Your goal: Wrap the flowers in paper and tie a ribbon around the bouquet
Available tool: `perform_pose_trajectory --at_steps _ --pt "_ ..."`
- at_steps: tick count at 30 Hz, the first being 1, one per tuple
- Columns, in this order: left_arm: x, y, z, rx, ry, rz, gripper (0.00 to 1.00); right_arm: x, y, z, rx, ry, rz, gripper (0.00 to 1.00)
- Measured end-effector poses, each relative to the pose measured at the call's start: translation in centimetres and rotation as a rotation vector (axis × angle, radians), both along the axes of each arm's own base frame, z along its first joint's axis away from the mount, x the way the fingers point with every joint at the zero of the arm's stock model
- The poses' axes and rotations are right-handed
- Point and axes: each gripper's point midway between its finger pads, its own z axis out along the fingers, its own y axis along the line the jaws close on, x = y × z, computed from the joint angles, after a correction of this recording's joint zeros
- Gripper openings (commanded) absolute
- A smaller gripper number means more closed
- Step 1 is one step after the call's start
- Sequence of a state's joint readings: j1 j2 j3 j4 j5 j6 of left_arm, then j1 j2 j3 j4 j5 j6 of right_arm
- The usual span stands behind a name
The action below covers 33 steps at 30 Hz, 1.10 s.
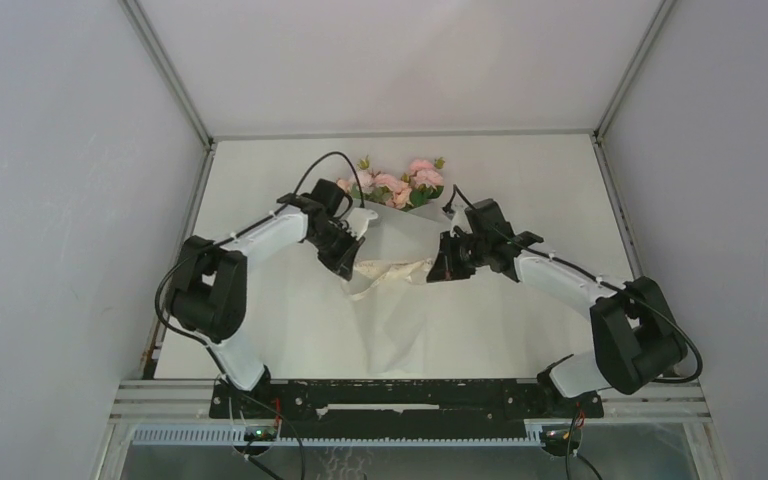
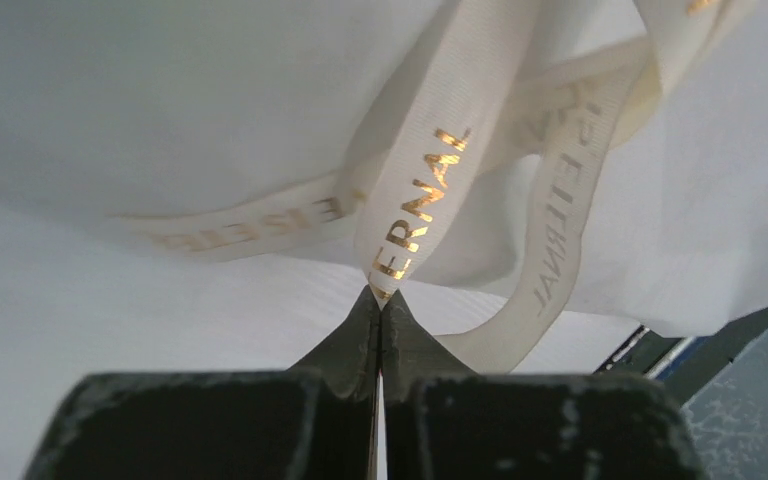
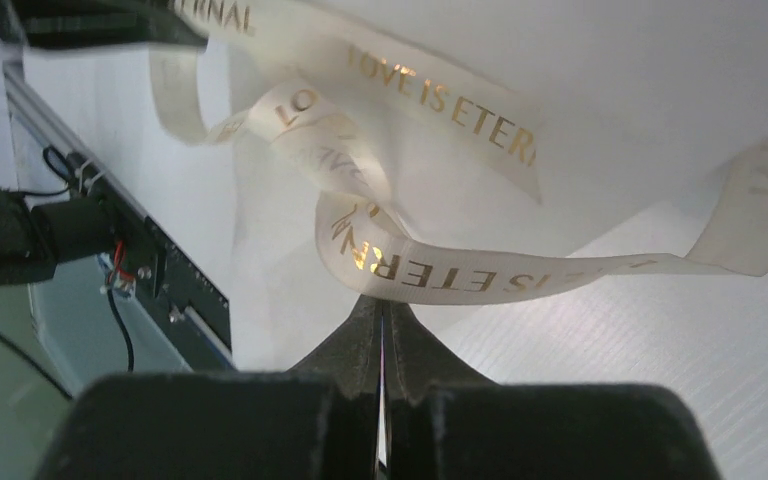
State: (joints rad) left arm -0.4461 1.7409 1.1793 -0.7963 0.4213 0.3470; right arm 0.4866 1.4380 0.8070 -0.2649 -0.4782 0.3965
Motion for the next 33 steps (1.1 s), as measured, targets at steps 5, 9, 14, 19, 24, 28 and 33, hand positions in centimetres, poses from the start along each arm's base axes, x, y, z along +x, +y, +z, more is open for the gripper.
perform_pose_trajectory --at_steps 5,9,14,19,24,28,33 --pt "5.5 2.1 2.8 -0.043 -0.122 0.161 0.0 -1.0 -0.4 2.2 0.02 -0.009 0.091 0.0" --pt "9.7 5.2 4.0 -0.069 -0.206 0.314 0.0 -1.5 -2.3 2.3 0.028 0.059 0.067 0.0" --pt "11.9 9.1 3.9 -0.049 -0.248 0.449 0.0 -1.7 -3.9 2.7 0.085 0.141 0.027 0.0" --pt "12.5 13.3 2.4 0.003 -0.267 0.558 0.0 -2.1 -4.6 3.0 0.115 0.186 0.014 0.0" --pt "12.6 16.7 1.5 0.044 -0.276 0.645 0.0 -1.6 -6.1 3.3 0.125 0.206 -0.05 0.0" --pt "13.1 19.2 1.3 0.075 -0.305 0.706 0.0 -0.4 -7.9 3.5 0.14 0.202 -0.134 0.0" --pt "12.2 21.4 0.6 0.138 -0.328 0.745 0.0 -0.6 -8.0 3.6 0.162 0.218 -0.139 0.0"
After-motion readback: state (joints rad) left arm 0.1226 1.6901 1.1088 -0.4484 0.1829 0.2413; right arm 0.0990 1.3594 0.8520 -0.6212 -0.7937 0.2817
